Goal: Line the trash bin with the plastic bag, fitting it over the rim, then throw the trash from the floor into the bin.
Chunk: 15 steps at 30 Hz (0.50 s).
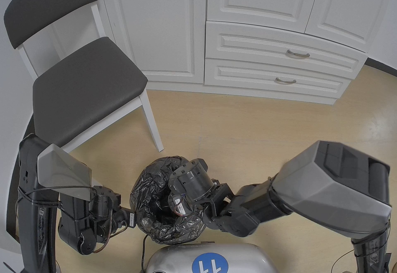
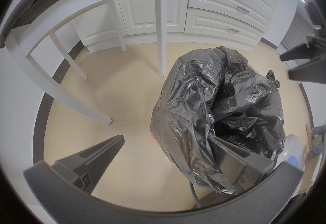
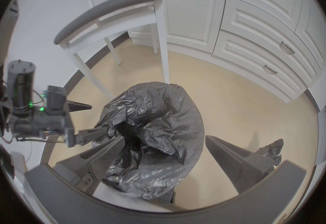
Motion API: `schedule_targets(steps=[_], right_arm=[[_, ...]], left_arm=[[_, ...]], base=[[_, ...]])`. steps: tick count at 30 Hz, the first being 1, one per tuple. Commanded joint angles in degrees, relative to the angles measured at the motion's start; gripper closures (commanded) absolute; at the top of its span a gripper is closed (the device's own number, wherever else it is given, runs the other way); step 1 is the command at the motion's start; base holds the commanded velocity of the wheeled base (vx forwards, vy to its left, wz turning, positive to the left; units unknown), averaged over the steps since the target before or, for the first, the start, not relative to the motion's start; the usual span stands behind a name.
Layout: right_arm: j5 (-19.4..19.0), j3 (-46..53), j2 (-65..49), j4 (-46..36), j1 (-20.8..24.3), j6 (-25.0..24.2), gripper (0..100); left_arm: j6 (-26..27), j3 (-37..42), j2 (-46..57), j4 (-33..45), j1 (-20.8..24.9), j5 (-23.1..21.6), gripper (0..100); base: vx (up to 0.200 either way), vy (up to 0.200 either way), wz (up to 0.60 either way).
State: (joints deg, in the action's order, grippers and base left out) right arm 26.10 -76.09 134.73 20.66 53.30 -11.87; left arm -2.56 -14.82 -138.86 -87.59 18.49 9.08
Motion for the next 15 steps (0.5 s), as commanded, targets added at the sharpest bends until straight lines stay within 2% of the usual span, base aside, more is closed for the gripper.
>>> schedule_targets(steps=[1, 2, 5, 7, 15], right_arm=[[2.82, -10.13, 11.61, -2.56, -3.02, 3.61, 0], [2.82, -10.13, 11.61, -2.56, -3.02, 3.61, 0], [4.40, -11.71, 14.60, -2.56, -4.52, 8.71, 0], [4.66, -11.62, 14.77, -2.56, -4.61, 9.41, 0], [9.58, -9.86, 12.49, -2.65, -5.40, 14.25, 0]], left_arm=[[-0.87, 0.94, 1.67, -0.04, 1.72, -0.03, 0], [-0.87, 0.94, 1.67, -0.04, 1.72, -0.03, 0], [-1.83, 0.50, 1.67, -0.04, 2.60, -0.03, 0], [-2.01, 0.50, 1.67, -0.04, 2.78, -0.03, 0], [-2.10, 0.59, 1.67, -0.04, 3.74, -0.03, 0]], base=[[0.000, 0.000, 0.00], [0.000, 0.000, 0.00], [0.000, 0.000, 0.00], [0.000, 0.000, 0.00], [0.000, 0.000, 0.00]])
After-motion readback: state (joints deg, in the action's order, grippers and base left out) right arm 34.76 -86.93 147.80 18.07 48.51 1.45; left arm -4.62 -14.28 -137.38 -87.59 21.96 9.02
